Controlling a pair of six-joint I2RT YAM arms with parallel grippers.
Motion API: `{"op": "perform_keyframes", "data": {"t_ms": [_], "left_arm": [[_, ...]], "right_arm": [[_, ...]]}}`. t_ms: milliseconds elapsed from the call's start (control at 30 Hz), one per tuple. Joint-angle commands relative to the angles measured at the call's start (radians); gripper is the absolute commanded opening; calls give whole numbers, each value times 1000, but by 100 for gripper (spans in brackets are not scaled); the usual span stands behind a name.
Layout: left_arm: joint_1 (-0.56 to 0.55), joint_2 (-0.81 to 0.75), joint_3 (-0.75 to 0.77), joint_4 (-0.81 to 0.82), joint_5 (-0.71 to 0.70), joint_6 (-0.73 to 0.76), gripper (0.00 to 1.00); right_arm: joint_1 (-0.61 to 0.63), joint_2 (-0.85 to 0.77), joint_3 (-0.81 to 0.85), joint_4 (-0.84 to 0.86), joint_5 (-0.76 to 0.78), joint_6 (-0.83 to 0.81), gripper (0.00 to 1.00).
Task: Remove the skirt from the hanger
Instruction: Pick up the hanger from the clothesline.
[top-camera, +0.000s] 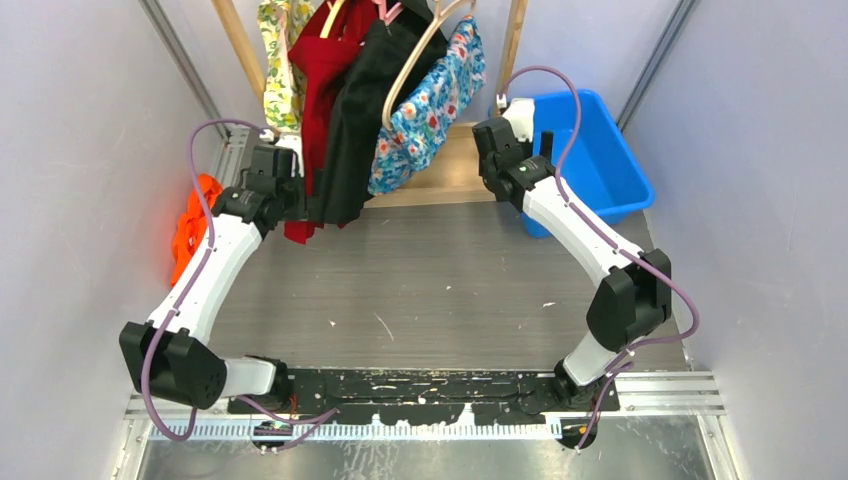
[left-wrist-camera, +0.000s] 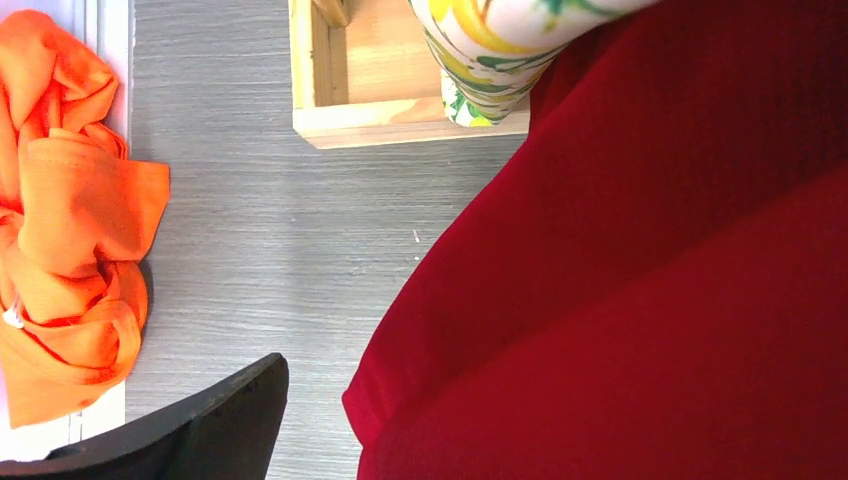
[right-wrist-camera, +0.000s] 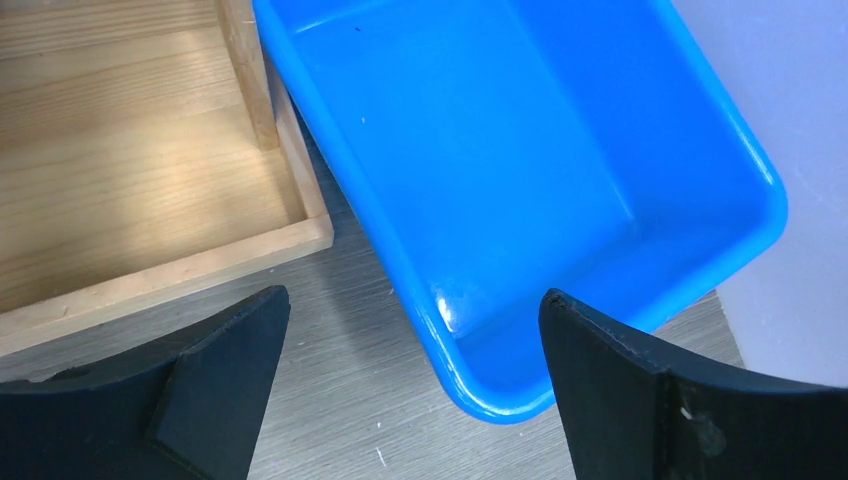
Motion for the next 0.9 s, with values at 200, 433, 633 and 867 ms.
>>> {"op": "perform_keyframes", "data": {"t_ms": [200, 433, 633, 867], "left_arm": [[1, -5, 45, 9, 16, 22, 99], [1, -12, 49, 5, 5, 31, 99], [0, -10, 60, 9, 18, 31, 99], [1, -28, 46, 7, 16, 37, 99]], "right_arm": [[6, -104, -33, 81, -124, -194, 100], [7, -136, -10, 65, -314, -236, 98], [27, -106, 165, -15, -332, -222, 96], [108, -42, 426, -70, -353, -242, 95]]}}
